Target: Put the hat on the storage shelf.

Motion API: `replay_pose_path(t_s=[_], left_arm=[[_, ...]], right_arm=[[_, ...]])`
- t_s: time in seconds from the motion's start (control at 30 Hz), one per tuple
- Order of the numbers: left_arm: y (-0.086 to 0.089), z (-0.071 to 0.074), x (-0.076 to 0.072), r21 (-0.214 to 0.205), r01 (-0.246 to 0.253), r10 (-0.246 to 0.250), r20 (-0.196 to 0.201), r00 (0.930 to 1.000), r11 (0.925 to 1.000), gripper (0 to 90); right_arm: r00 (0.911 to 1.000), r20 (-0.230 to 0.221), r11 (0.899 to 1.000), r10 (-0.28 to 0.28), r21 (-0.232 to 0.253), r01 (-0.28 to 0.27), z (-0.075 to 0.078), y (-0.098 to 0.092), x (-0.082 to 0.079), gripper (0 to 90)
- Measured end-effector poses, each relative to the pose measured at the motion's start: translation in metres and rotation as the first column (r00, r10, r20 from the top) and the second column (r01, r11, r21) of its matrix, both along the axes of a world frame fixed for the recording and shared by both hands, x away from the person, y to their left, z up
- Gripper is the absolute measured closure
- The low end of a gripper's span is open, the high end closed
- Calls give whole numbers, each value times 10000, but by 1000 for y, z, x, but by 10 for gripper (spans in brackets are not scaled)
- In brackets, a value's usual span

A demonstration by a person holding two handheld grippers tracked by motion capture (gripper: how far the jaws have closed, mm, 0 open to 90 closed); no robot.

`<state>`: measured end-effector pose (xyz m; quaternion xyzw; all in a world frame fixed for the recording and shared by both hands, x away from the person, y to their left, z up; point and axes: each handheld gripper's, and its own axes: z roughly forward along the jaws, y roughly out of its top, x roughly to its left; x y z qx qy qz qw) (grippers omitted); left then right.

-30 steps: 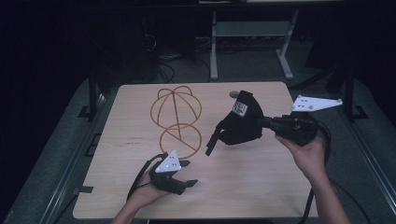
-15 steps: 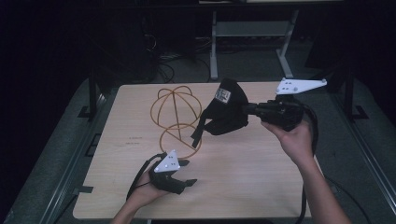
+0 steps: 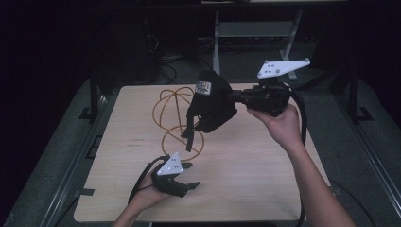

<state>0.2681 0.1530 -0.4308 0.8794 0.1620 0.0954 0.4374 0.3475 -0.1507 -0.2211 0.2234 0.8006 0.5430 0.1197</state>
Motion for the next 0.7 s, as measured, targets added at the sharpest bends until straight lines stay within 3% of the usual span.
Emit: replay_pose_path(t_s=[0.3, 0.7], left_arm=[[-1, 1, -1, 6, 120, -120, 16, 9999, 9999, 304], [-2, 1, -2, 10, 241, -242, 61, 9997, 9997, 303]], right_arm=[[9991, -76, 9986, 405, -329, -408, 24, 36, 18, 885], [9968, -253, 9964, 756, -377, -765, 33, 74, 41, 885]])
